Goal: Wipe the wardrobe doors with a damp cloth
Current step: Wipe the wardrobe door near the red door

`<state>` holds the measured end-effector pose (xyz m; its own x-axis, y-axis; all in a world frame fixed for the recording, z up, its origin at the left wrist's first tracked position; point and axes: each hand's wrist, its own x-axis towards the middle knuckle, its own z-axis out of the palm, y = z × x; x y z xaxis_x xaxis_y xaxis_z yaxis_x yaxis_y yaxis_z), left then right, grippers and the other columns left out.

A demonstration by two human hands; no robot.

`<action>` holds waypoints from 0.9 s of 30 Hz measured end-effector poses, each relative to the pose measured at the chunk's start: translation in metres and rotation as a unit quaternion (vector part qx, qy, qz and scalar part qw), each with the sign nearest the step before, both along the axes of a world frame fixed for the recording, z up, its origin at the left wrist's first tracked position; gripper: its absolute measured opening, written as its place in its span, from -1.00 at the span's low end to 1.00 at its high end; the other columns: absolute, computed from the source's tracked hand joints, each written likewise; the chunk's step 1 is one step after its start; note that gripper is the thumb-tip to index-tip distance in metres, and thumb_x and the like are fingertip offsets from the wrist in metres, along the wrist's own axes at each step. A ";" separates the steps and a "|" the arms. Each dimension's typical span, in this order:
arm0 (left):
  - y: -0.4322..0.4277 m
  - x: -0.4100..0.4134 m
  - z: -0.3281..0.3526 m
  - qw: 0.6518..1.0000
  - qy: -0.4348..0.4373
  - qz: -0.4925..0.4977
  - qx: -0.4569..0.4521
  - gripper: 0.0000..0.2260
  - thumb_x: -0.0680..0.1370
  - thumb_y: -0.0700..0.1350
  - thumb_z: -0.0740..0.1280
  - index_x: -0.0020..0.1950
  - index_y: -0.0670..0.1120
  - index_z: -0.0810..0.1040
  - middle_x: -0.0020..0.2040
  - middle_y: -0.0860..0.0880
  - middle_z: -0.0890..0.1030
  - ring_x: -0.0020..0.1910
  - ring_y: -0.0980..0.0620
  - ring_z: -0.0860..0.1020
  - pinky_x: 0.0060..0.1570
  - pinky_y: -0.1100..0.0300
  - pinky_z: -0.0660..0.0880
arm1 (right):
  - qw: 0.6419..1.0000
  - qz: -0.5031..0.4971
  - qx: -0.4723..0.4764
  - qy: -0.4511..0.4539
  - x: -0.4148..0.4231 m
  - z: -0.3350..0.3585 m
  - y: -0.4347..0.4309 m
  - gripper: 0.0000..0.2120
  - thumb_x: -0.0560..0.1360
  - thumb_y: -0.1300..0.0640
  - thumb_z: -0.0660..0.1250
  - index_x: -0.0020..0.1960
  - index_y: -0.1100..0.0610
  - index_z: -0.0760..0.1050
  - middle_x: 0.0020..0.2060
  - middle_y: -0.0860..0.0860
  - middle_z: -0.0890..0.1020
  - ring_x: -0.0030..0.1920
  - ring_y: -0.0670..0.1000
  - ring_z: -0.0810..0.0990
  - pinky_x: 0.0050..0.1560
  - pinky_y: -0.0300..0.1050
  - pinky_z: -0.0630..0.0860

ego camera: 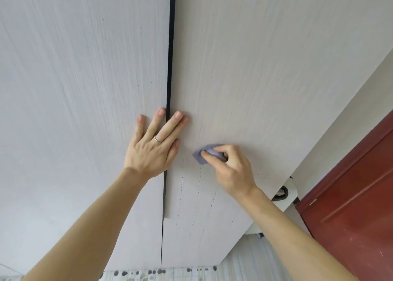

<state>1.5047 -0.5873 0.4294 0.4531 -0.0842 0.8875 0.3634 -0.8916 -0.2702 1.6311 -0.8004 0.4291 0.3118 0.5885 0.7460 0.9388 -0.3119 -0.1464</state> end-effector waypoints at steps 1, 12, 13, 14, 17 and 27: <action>-0.001 0.001 0.001 1.000 -0.004 -0.001 0.000 -0.43 0.65 -0.03 0.21 0.65 0.00 0.14 0.65 0.09 0.06 0.64 -0.05 0.01 0.53 -0.18 0.01 | 0.999 0.027 -0.031 0.003 -0.003 -0.015 -0.003 -0.94 0.54 -0.05 0.39 -0.01 -0.12 0.61 -0.09 -0.23 0.56 -0.06 -0.22 0.48 -0.07 -0.20 0.44; -0.002 -0.001 -0.023 1.000 -0.019 -0.018 0.009 -0.42 0.67 -0.08 0.16 0.66 -0.06 0.04 0.67 0.06 -0.04 0.63 -0.06 0.05 0.53 -0.22 0.05 | 0.976 0.036 0.190 -0.096 -0.005 0.053 0.037 -0.70 0.52 0.31 0.31 0.13 0.07 0.70 0.05 -0.04 0.40 -0.22 0.12 0.51 -0.30 -0.05 0.49; -0.003 -0.001 -0.027 0.999 -0.024 -0.023 0.006 -0.41 0.66 -0.08 0.17 0.66 -0.08 0.02 0.67 0.05 -0.04 0.63 -0.05 0.05 0.54 -0.21 0.05 | 0.974 0.038 0.192 -0.111 -0.004 0.041 0.039 -0.70 0.51 0.31 0.32 0.13 0.06 0.70 0.04 -0.04 0.41 -0.24 0.13 0.51 -0.32 -0.04 0.48; -0.001 -0.001 -0.029 0.999 -0.030 -0.028 -0.001 -0.39 0.66 -0.07 0.17 0.66 -0.09 0.01 0.67 0.03 -0.04 0.63 -0.03 0.06 0.55 -0.19 0.05 | 0.974 0.043 0.181 -0.125 -0.005 0.025 0.041 -0.71 0.51 0.30 0.32 0.12 0.05 0.70 0.02 -0.03 0.43 -0.26 0.14 0.50 -0.33 -0.05 0.46; 0.003 -0.008 -0.053 0.999 -0.032 -0.013 -0.014 -0.40 0.67 -0.02 0.13 0.66 -0.13 -0.01 0.67 -0.01 -0.05 0.63 -0.02 0.05 0.57 -0.16 0.02 | 0.974 0.069 0.120 -0.179 -0.005 -0.033 0.039 -0.72 0.51 0.26 0.32 0.11 0.01 0.70 -0.07 0.01 0.54 -0.26 0.15 0.51 -0.30 -0.03 0.42; 0.013 -0.002 -0.083 0.997 -0.072 0.016 -0.001 -0.47 0.70 0.02 -0.03 0.64 -0.16 0.05 0.63 -0.07 0.14 0.62 -0.04 0.10 0.57 -0.15 0.00 | 0.946 -0.013 0.287 -0.151 -0.021 0.059 0.074 -0.65 0.45 0.20 0.33 0.16 -0.09 0.65 0.01 0.00 0.58 -0.11 0.11 0.58 -0.10 0.03 0.38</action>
<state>1.5031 -0.5745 0.3461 0.3241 -0.0707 0.9434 0.4262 -0.8793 -0.2124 1.6101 -0.7260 0.4883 0.0430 0.0542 0.9976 0.9577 -0.2865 -0.0257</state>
